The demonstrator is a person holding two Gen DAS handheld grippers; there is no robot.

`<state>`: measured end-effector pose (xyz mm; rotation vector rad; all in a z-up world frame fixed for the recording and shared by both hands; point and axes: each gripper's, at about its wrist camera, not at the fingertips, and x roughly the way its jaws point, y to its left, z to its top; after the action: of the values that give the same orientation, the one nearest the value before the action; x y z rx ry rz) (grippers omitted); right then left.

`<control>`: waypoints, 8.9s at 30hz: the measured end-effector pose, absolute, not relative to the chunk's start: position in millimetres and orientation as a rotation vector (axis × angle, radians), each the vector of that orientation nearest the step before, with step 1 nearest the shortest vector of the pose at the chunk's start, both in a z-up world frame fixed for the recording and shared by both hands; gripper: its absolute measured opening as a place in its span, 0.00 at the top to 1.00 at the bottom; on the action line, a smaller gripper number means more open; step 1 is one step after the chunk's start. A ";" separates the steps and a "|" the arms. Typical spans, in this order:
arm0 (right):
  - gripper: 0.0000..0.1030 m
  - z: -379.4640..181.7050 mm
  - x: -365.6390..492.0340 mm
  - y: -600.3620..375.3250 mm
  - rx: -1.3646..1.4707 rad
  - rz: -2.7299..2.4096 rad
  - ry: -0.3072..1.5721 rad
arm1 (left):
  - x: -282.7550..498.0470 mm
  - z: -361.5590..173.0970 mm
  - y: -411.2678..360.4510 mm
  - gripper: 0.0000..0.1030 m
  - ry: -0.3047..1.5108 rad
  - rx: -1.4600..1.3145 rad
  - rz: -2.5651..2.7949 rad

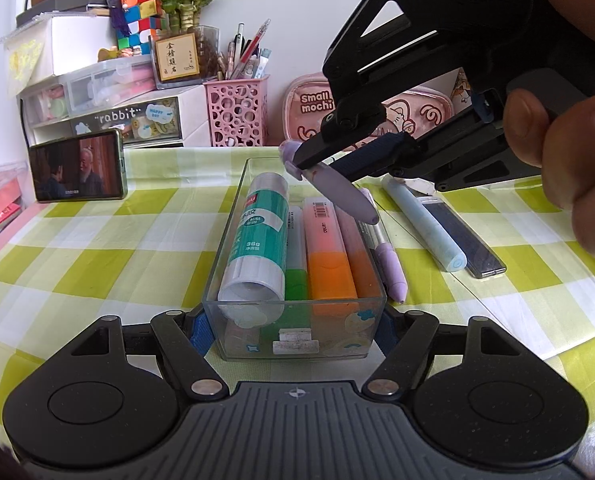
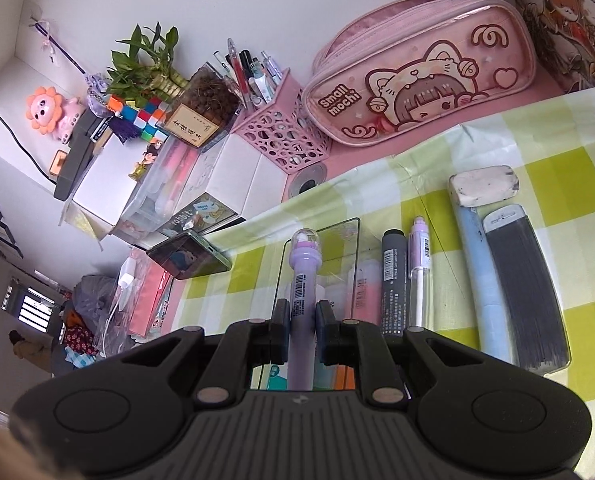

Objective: Organize stationery
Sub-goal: 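Lower the purple pen into the clear box and release it, then move the right gripper to the black marker and grasp it, then lower the black marker into the clear box and open the right gripper, then move the right gripper toward the light blue highlighter beside the box, then grasp the light blue highlighter with the right gripper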

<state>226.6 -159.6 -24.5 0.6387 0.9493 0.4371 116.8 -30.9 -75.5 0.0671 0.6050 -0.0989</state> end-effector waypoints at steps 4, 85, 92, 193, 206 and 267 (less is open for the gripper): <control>0.76 -28.0 226.4 -148.6 0.590 0.454 0.969 | 116.9 -75.5 -31.0 0.30 0.605 0.067 -0.099; 0.66 -36.4 229.5 -161.9 0.294 0.415 0.918 | 117.7 -74.7 -30.7 0.30 0.606 0.056 -0.059; 0.66 -42.8 241.7 -146.7 0.255 0.405 0.974 | 117.9 -74.1 -27.5 0.30 0.609 0.046 -0.039; 0.73 -34.3 210.2 -207.7 0.294 0.251 0.898 | 117.9 -75.2 -27.8 0.30 0.608 0.047 -0.042; 0.65 -36.1 220.7 -208.7 0.276 0.227 0.906 | 117.9 -75.3 -27.7 0.30 0.608 0.047 -0.042; 0.74 -15.2 202.5 -198.9 0.480 0.362 0.857 | 117.8 -75.7 -27.8 0.30 0.608 0.049 -0.043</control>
<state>202.5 -198.9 -15.2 0.4801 0.8567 0.3620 117.8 -27.8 -75.7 0.0487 0.6082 -0.0426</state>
